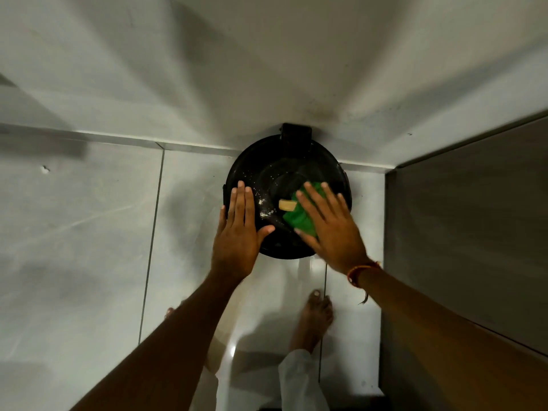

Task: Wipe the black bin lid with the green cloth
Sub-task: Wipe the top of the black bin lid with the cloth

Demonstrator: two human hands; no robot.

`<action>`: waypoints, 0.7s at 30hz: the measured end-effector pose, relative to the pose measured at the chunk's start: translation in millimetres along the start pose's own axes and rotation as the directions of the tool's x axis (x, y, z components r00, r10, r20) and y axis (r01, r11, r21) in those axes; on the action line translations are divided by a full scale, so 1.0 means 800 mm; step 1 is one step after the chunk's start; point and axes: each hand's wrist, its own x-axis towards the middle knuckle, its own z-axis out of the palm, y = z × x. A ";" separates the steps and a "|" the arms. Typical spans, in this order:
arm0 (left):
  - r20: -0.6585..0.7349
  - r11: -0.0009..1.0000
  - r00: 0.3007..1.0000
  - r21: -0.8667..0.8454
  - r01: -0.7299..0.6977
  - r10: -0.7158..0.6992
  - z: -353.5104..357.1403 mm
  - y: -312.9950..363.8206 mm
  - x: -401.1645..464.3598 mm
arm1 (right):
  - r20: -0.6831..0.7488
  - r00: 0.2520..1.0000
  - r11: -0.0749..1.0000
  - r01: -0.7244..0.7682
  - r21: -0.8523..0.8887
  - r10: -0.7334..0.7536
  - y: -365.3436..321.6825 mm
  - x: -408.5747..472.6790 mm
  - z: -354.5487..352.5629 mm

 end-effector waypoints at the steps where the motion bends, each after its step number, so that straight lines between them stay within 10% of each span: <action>1: 0.000 1.000 1.000 -0.015 -0.002 0.002 0.000 -0.002 0.000 | -0.006 0.997 0.997 -0.080 0.018 0.080 0.004 0.012 -0.004; 5: -0.009 0.998 0.999 -0.061 -0.034 0.033 0.000 -0.006 -0.002 | -0.044 0.964 0.962 -0.257 0.095 0.262 -0.010 0.092 -0.027; 13: 0.006 0.976 0.989 -0.162 0.146 -0.147 -0.011 0.001 -0.010 | 0.014 0.992 0.990 0.129 -0.058 -0.129 -0.045 0.029 0.001; 21: -0.004 0.979 0.998 -0.194 0.066 -0.068 -0.007 -0.015 -0.013 | -0.053 0.983 0.983 -0.171 0.069 0.174 -0.073 0.105 -0.013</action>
